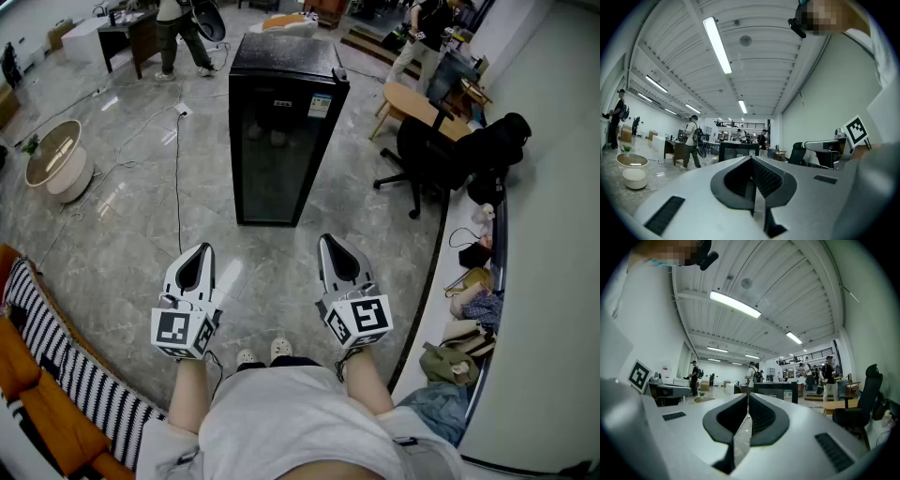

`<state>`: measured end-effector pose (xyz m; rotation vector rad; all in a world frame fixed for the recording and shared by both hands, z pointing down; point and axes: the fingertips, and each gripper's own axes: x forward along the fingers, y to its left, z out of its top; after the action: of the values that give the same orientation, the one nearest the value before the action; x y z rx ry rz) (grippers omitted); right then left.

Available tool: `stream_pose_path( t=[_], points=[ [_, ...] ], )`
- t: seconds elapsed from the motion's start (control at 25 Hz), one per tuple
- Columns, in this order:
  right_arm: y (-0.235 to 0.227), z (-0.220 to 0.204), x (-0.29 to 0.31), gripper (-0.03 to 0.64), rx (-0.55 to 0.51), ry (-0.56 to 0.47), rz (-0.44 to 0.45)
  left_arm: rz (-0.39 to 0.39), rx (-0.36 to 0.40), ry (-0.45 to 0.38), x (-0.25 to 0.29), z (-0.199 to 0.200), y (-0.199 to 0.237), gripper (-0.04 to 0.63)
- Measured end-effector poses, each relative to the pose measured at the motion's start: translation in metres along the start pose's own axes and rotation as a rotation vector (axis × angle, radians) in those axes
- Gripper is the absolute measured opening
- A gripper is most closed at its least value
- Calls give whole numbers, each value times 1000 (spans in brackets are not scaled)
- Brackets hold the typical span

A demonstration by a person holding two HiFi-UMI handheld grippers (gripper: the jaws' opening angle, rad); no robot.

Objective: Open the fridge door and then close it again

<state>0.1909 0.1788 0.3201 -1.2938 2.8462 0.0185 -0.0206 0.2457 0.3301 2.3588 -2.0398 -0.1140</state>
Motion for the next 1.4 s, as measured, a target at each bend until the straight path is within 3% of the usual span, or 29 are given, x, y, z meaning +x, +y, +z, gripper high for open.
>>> stream_pose_path(
  t=[0.52,1.04,1.4],
  points=[
    [10,0,2,25,-6,1,1,-16,-4,4,-1,-2,3,14],
    [24,-8,5,25,35,-27,-66,-50,-6,19,-8,-11,26,15],
    [19,-20,31,25,33,-13,-71,-58,-12,29,13,-19,45,15]
  ],
)
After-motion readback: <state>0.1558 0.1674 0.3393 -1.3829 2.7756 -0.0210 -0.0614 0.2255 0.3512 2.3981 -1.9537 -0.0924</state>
